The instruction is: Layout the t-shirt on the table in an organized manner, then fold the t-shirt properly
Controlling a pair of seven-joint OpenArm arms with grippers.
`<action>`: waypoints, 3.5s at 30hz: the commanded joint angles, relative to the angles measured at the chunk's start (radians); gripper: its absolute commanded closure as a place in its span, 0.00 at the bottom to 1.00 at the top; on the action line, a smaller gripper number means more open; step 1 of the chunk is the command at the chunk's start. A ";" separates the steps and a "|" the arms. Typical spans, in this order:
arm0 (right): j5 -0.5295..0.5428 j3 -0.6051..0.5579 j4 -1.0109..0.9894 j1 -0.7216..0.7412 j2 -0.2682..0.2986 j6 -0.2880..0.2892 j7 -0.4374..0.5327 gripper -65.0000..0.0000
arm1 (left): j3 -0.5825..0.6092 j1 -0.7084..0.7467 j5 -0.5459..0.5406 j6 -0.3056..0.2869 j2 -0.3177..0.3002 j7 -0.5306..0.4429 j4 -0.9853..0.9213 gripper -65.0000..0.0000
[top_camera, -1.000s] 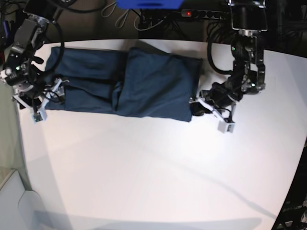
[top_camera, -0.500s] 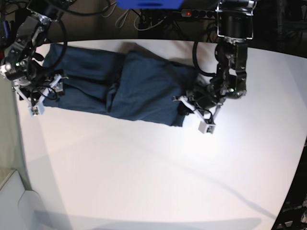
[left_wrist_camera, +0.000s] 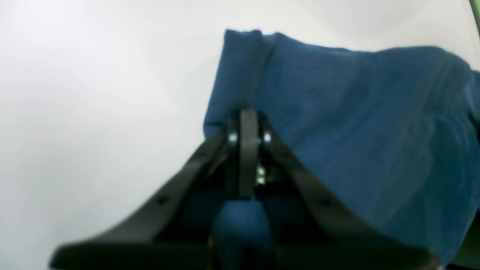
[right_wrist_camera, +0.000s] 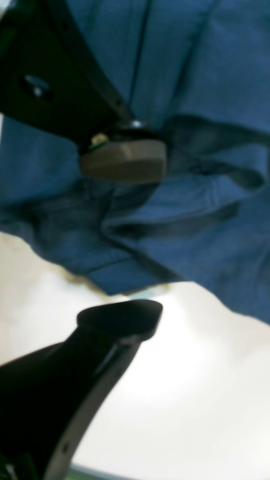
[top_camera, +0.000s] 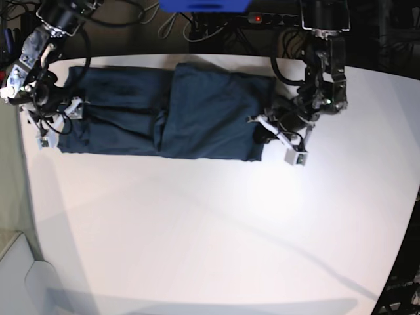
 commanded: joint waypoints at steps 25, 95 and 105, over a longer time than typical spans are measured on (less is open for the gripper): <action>0.009 -0.092 -0.107 0.047 0.026 -0.001 0.036 1.00 | -0.002 0.042 0.061 0.034 -0.005 0.065 0.009 1.00; 0.009 -1.042 0.157 0.079 -0.251 -0.001 -0.020 1.00 | -0.083 0.047 0.059 0.036 0.003 0.063 0.023 1.00; 0.007 -1.037 0.149 0.107 -0.251 -0.001 -0.017 1.00 | -0.168 0.091 0.059 0.030 0.058 0.066 0.219 1.00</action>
